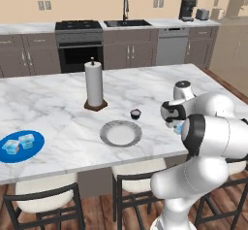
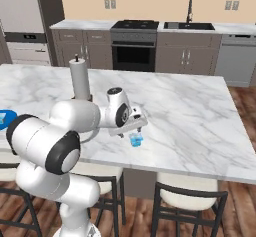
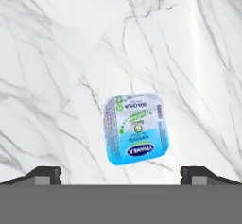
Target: Place two yogurt containers on each plate.
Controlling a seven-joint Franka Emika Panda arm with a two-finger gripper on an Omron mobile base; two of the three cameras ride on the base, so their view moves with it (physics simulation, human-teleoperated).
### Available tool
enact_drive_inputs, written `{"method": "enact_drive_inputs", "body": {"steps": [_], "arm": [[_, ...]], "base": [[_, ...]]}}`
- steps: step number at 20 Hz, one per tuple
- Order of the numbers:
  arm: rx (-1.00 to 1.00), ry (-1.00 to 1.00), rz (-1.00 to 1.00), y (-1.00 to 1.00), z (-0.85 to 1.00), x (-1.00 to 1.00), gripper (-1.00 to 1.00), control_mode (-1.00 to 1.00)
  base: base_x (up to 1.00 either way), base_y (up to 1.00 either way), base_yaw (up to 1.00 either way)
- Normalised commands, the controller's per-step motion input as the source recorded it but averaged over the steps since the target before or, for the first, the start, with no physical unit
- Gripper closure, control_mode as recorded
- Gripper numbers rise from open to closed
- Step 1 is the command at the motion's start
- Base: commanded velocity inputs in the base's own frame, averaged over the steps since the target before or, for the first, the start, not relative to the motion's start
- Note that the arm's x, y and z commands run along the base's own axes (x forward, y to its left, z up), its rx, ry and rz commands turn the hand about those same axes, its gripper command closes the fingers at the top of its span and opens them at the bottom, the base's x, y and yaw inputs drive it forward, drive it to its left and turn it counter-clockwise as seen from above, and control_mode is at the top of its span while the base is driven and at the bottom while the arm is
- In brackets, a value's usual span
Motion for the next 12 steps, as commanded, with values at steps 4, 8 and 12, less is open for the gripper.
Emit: {"method": "enact_drive_inputs", "body": {"steps": [4,8,12], "arm": [[0.00,0.00,0.10,-0.05,-0.08,0.03,-1.00,-1.00],[0.00,0.00,0.09,-0.07,-0.07,0.15,-1.00,-1.00],[0.00,0.05,0.05,-0.09,-0.04,0.26,-1.00,-1.00]], "base": [[0.00,0.00,0.00],[0.00,0.00,0.00],[0.00,0.00,0.00]]}}
